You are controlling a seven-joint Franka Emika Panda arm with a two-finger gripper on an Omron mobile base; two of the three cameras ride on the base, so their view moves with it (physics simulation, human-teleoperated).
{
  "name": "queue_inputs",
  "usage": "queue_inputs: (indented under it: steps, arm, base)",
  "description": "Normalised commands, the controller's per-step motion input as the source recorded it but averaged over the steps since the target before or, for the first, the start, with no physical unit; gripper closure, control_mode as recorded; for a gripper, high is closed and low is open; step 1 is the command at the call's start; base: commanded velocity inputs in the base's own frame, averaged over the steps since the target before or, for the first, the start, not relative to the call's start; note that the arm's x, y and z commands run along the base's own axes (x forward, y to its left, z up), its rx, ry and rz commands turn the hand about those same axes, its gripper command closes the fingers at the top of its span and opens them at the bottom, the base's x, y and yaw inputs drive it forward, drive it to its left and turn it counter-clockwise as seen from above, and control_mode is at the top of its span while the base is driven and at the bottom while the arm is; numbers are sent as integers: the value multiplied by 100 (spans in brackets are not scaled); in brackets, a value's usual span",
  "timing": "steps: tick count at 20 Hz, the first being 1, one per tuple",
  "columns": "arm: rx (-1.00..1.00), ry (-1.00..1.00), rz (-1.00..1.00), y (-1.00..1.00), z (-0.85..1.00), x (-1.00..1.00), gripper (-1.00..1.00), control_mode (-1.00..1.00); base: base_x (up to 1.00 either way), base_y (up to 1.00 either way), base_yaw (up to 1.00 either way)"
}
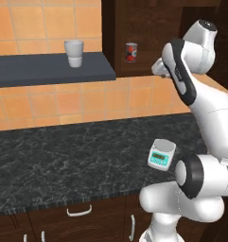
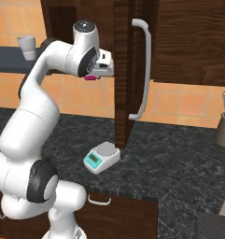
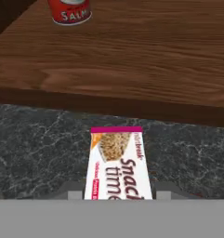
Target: Pick the bar and place it on the digital scale for weighing, and close the cabinet.
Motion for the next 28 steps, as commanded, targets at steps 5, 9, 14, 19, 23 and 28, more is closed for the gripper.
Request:
queue_inputs:
  steps: [5, 9, 14, 19, 23, 28]
  arm:
    - [-2, 13, 1, 0, -97, -97, 100, -100]
    - [-7, 20, 4, 0, -98, -23, 100, -100]
    - [-4, 6, 12, -3, -90, 15, 100, -100]
    - [0, -7, 30, -19, -70, 8, 100, -100]
    - [0, -14, 23, -21, -65, 0, 100, -100]
    - [0, -3, 12, -1, -47, 14, 100, -100]
  base:
    - [0, 0, 0]
    - [0, 0, 0]
    - [0, 0, 0]
    - [0, 0, 0]
    - [0, 0, 0]
    - [0, 0, 0]
